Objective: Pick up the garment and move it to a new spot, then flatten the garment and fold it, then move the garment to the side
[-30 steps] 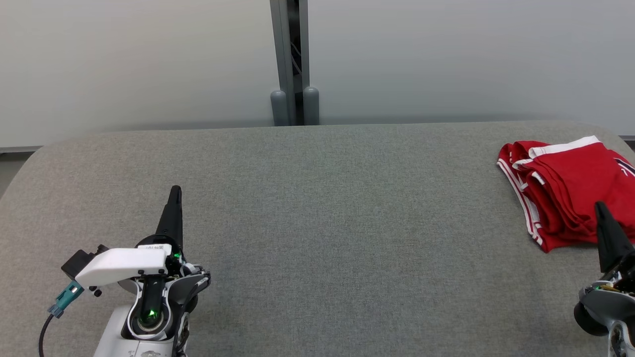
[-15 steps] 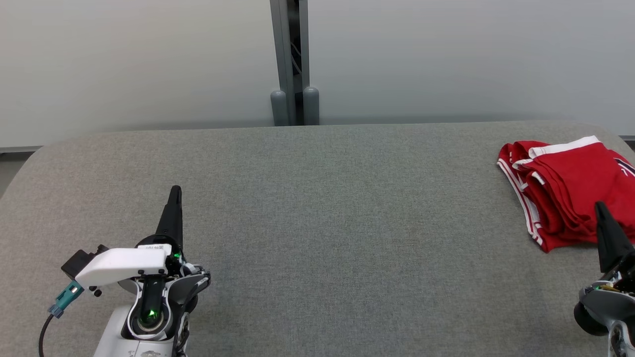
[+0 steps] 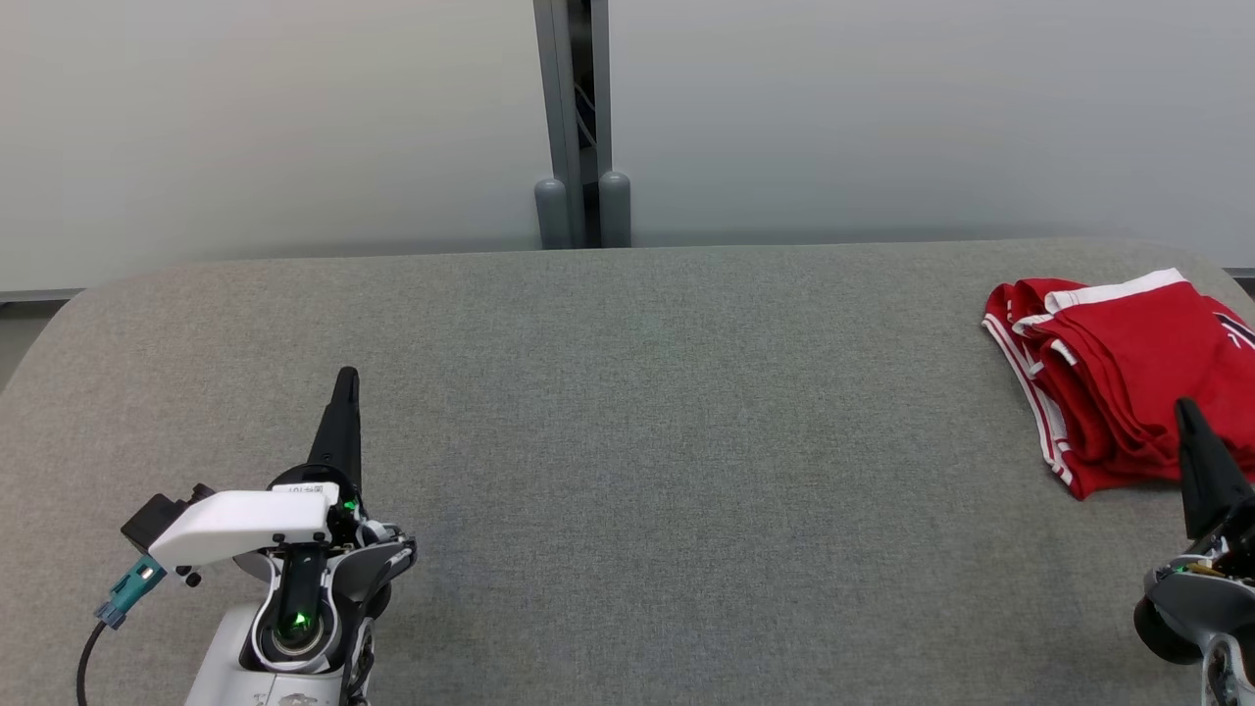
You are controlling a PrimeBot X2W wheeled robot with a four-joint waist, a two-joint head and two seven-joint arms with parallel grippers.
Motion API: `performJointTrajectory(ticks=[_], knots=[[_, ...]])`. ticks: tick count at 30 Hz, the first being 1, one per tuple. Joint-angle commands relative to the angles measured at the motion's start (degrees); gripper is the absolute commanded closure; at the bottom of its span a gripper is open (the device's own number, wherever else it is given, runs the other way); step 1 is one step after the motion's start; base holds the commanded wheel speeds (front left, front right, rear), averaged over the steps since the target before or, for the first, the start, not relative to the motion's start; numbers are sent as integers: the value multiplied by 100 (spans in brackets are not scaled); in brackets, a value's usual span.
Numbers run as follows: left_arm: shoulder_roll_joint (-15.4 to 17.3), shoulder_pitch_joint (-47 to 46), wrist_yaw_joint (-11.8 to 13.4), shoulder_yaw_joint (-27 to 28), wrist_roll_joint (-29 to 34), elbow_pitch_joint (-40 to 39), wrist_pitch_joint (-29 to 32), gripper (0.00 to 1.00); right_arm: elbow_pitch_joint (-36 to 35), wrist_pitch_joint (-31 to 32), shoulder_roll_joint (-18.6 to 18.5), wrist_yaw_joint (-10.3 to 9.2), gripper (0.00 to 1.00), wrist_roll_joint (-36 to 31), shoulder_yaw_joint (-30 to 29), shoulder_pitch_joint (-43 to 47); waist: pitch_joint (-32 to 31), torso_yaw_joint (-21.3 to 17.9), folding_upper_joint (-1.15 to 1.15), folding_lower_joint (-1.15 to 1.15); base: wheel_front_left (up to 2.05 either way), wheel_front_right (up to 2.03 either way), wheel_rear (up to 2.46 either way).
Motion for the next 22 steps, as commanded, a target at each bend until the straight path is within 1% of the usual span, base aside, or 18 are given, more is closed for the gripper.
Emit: performJointTrajectory(ticks=[1, 22], knots=[[34, -49, -22, 24, -15, 3, 10, 100, -1, 5, -49, 2, 100, 23, 2, -30, 0, 0, 0, 0, 0, 0, 0], [34, -49, -22, 24, -16, 2, 9, 100, -1, -2, -51, 2, 100, 30, 5, -27, 0, 0, 0, 0, 0, 0, 0]])
